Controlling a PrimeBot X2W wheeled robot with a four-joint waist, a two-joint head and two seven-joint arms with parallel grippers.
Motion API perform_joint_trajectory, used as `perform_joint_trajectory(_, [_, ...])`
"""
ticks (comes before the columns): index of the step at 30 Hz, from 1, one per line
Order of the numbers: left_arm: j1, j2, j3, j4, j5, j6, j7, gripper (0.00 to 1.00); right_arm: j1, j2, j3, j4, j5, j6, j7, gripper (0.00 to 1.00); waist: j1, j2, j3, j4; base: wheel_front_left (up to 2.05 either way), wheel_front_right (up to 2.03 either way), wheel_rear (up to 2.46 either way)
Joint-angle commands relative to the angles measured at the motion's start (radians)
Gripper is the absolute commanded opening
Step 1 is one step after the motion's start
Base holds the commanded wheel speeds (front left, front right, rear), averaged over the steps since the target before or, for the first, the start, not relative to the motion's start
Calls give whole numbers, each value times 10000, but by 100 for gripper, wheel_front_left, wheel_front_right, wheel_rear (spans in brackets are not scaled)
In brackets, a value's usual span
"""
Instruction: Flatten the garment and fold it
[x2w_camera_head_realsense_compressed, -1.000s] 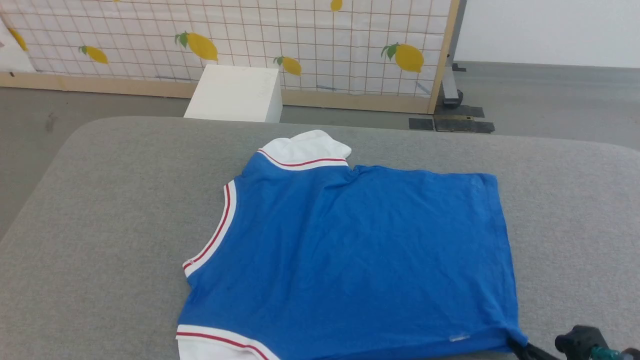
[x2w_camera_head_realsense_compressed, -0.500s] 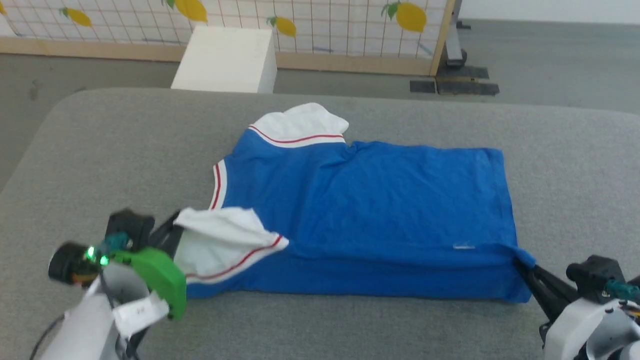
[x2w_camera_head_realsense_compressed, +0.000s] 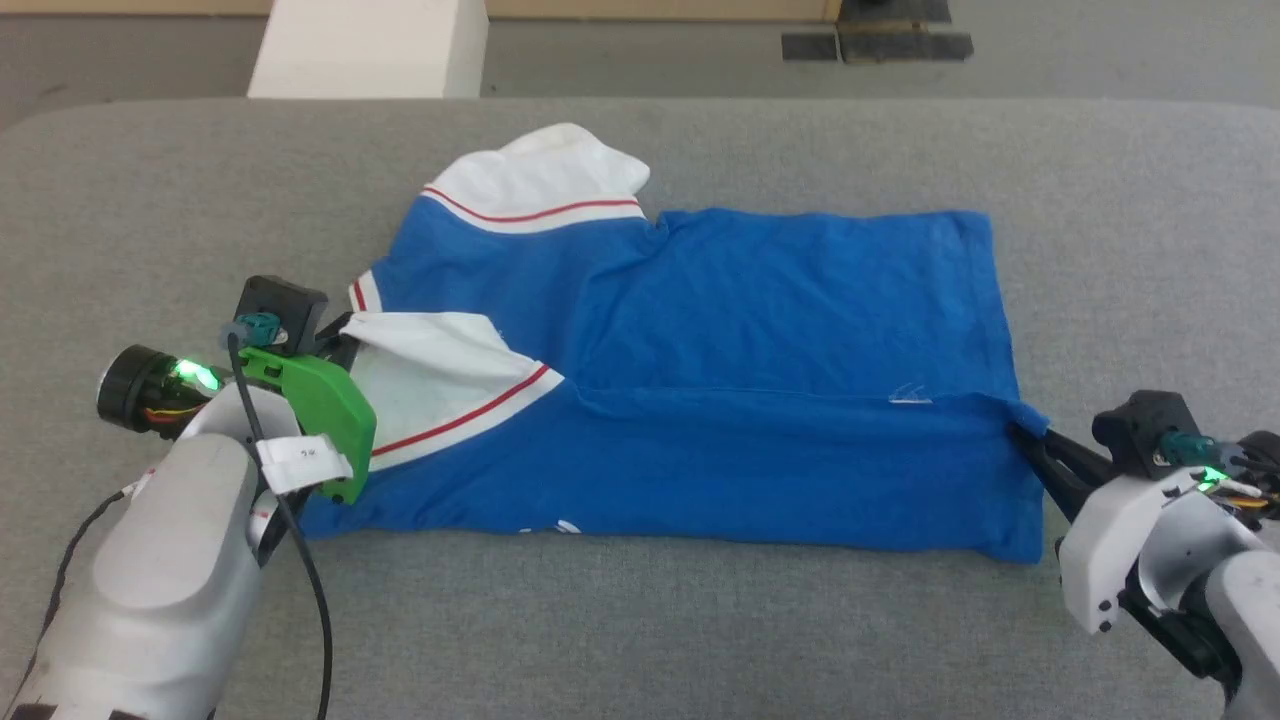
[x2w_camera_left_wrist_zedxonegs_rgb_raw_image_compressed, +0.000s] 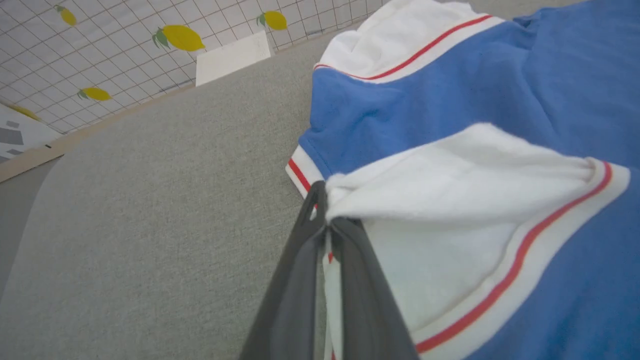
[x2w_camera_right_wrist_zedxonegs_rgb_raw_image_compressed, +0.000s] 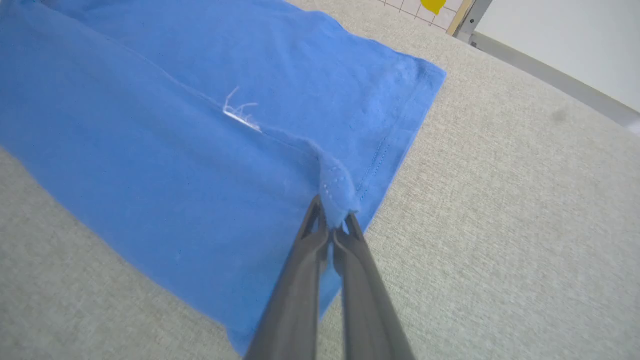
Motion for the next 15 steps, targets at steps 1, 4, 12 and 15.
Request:
perform_joint_trajectory(1, [-245,-82,-74,325,-59,-30,-117,0,-287,-1,124,169,-71,-15,42,0,-1,0,579,-243,0,0,0])
perform_joint_trajectory(4, [-619,-136,-465,1279,-137,-34,-192,0,-768,-11,487,644,-85,-15,84,0,-1,0,874,-328,0,0,0])
perform_joint_trajectory(12, [-932,-311,-1548,2899,-929,-36,-497,0,-1358,-128,1458,1270,120,-15,-159,0,-1,0,933,-370,0,0,0])
perform_joint_trajectory(15, [-994,-345,-1857,3233,-1205,-37,-682,14,-1461,-261,1504,1242,247,-15,-357,25,-1,0,645,-312,0,0,0])
